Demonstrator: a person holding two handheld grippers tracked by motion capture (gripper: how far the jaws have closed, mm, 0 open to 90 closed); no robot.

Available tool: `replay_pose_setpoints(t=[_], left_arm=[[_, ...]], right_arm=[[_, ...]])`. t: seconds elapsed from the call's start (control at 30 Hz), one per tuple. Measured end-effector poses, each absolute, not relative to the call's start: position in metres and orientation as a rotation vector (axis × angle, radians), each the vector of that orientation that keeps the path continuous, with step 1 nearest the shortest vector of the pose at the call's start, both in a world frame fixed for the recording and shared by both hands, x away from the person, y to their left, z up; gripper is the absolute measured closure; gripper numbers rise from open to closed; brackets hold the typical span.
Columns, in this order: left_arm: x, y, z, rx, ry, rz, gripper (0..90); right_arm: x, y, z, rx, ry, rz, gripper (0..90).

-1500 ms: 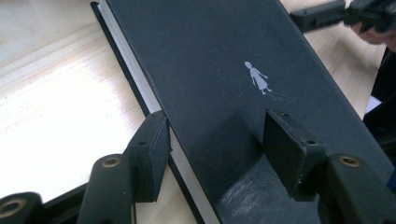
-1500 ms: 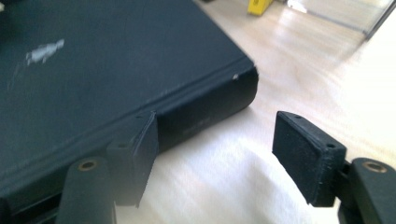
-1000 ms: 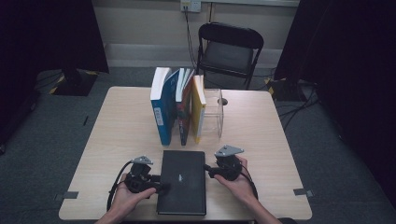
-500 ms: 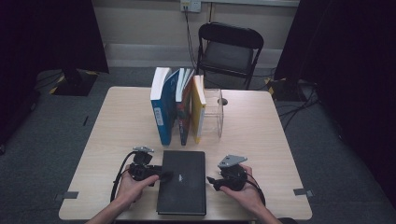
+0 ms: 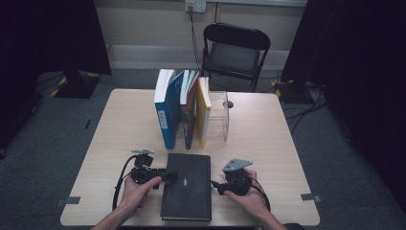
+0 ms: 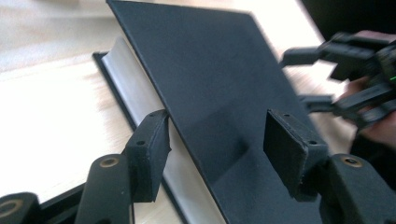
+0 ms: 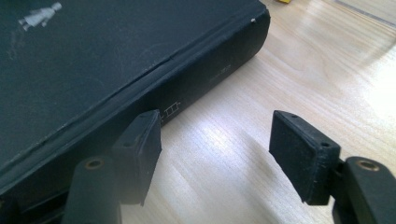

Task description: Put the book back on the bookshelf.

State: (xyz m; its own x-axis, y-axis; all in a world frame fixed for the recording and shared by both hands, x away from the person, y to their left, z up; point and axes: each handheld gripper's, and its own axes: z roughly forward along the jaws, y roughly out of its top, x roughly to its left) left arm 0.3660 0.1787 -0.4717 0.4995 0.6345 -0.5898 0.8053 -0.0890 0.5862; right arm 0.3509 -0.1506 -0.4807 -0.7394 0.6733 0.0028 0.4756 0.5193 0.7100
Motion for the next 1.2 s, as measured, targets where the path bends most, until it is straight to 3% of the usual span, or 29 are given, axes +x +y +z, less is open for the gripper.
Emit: replay_pose_setpoints(t=[0.13,0.17,0.2,0.3,0.67,0.8,0.97,1.07,1.2], left_arm=[[0.363,0.179,-0.469,1.800,1.193,-0.246,42.0],[0.358,0.175,-0.471,1.794,1.164,-0.322,43.3],[0.355,0.172,-0.470,1.815,1.159,-0.290,43.3],[0.352,0.165,-0.470,1.840,1.165,-0.287,37.2],[0.369,0.151,-0.470,1.812,1.069,-0.392,50.9],[0.369,0.140,-0.468,1.847,1.086,-0.351,47.4],[0.376,0.144,-0.476,1.831,1.090,-0.441,48.9],[0.380,0.148,-0.476,1.796,1.078,-0.493,58.3],[0.379,0.147,-0.475,1.812,1.049,-0.473,58.5]], right_arm=[[0.351,-0.151,-0.481,0.970,2.487,1.037,34.0],[0.351,-0.151,-0.481,0.970,2.488,1.036,33.9],[0.351,-0.151,-0.481,0.969,2.488,1.036,33.8],[0.351,-0.151,-0.481,0.969,2.486,1.034,33.7],[0.352,-0.151,-0.481,0.976,2.483,1.032,33.2],[0.353,-0.151,-0.481,0.973,2.483,1.032,33.2],[0.353,-0.151,-0.481,0.971,2.484,1.032,33.2],[0.354,-0.152,-0.481,0.976,2.485,1.047,30.3],[0.353,-0.154,-0.476,0.975,2.479,1.110,26.1]])
